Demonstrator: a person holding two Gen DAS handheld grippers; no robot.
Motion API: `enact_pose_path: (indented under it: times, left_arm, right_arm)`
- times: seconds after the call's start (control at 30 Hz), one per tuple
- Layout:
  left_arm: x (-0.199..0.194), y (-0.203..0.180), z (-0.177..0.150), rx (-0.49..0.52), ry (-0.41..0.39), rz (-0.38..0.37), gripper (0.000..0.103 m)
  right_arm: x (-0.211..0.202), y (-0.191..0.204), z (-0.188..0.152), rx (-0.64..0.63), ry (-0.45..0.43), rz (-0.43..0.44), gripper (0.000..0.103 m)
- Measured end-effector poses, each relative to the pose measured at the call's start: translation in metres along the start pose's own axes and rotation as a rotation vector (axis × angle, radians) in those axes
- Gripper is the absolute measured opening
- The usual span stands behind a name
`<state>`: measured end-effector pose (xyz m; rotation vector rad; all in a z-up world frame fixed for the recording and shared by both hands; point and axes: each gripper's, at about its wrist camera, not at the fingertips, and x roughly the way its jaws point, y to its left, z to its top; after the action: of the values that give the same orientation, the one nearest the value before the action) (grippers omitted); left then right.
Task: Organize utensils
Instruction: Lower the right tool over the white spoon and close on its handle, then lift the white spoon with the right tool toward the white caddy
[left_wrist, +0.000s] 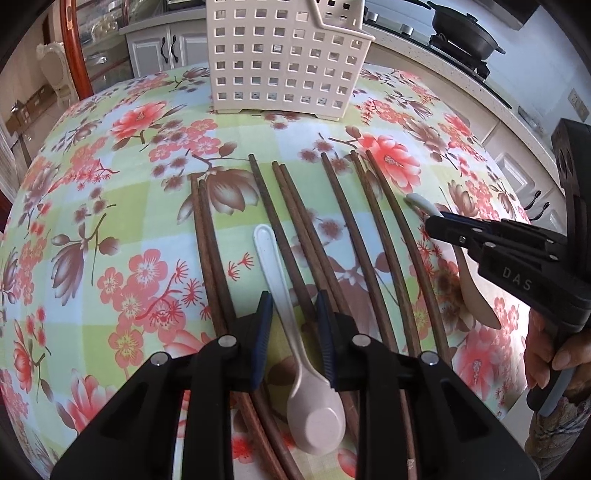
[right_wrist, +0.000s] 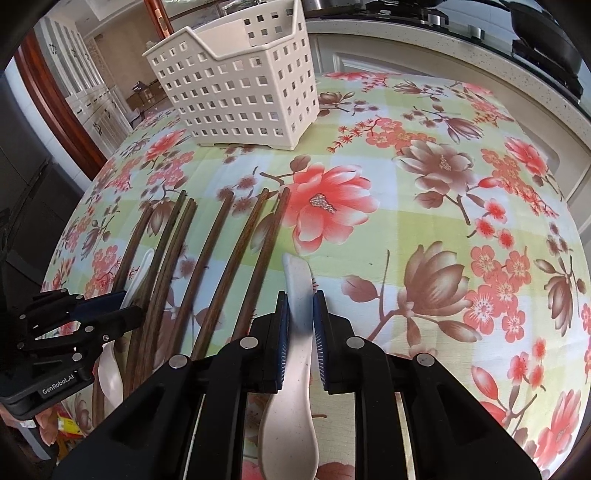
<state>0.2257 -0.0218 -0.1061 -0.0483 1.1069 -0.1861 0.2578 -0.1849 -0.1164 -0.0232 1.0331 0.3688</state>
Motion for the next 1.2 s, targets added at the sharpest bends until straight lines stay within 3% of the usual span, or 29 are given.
enact_pose_path:
  times: [0.2, 0.37, 0.57, 0.67, 1.2]
  left_arm:
    - [-0.002, 0.003, -0.003, -0.012, 0.006, -0.029, 0.022]
    - [-0.002, 0.003, -0.003, -0.008, 0.004, -0.031, 0.022]
    - [-0.001, 0.003, 0.000, -0.009, 0.004, -0.044, 0.019]
    - [-0.001, 0.002, 0.000, -0.011, 0.006, -0.061, 0.008]
    - [-0.030, 0.005, -0.003, -0.024, -0.076, -0.099, 0.004]
  right_arm:
    - [-0.001, 0.005, 0.000, -0.009, 0.010, 0.022, 0.028]
    - [0.001, 0.009, 0.001, -0.022, 0.014, 0.018, 0.028]
    - [0.006, 0.017, 0.007, -0.063, 0.018, -0.013, 0.024]
    - [0.006, 0.019, 0.007, -0.071, 0.014, -0.023, 0.018]
    - [-0.018, 0.022, 0.004, -0.077, -0.068, -0.035, 0.017]
